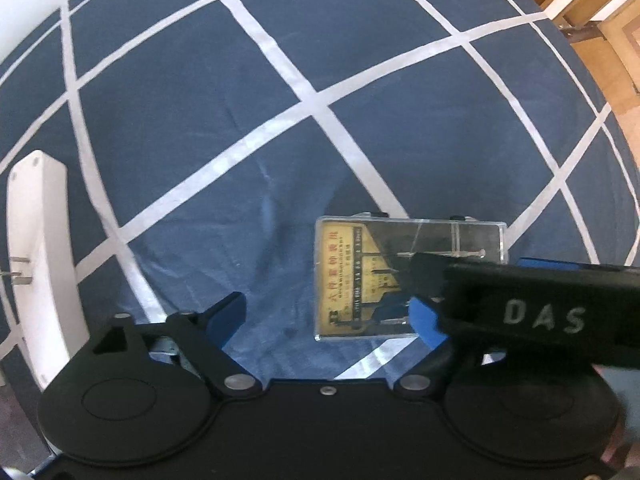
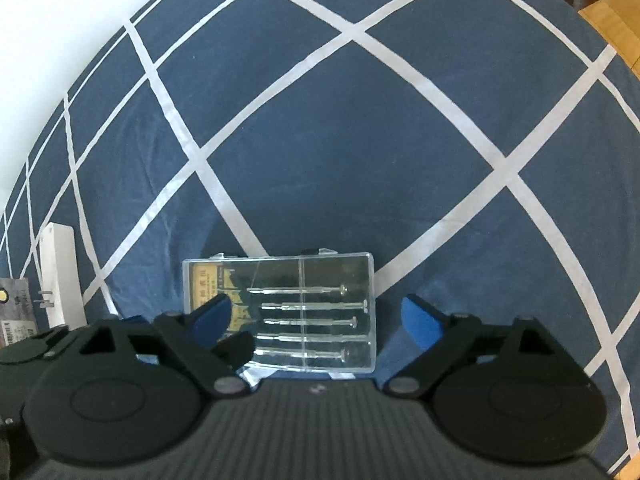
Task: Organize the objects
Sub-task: 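Lower the right tool onto the screwdriver case and close on it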
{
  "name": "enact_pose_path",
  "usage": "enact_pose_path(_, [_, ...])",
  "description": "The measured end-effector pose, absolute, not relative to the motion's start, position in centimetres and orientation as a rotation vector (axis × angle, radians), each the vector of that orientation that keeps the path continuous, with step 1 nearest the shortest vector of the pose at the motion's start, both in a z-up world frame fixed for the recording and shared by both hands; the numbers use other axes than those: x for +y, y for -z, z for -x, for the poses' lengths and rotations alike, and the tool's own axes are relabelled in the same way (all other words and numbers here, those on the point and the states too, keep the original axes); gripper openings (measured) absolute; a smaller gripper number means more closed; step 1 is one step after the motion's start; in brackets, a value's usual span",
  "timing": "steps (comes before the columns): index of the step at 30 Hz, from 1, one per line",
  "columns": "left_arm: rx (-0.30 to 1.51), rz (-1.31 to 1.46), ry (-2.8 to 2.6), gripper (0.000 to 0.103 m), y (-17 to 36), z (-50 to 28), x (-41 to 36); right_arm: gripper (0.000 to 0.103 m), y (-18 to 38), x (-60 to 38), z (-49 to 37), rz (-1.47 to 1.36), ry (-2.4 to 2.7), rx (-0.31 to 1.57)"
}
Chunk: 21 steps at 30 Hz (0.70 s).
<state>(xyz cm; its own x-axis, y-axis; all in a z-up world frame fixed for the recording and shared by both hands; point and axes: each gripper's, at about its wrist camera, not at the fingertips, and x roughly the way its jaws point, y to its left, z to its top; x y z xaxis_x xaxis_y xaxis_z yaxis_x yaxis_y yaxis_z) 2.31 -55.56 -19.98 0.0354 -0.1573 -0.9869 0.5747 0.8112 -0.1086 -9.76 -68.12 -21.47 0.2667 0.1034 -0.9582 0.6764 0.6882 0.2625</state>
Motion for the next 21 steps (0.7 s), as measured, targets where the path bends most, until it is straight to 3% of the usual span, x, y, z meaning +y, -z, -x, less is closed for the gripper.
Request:
enact_pose_path(11, [1.462,-0.301,0.639,0.070,19.87,-2.23,-55.83,0.071,21.46,-68.20,9.28,-0.732,0.430,1.273])
enact_pose_path(15, [1.460,-0.300,0.665,0.064,19.71,-2.11,-55.92,0.068,21.40,-68.11,9.10,-0.706,0.427,1.280])
enact_pose_path(21, [1.460,-0.289,0.653,0.063,19.90,-2.06,-56.10,0.068,21.36,-68.24,9.10,-0.705,0.420,1.277])
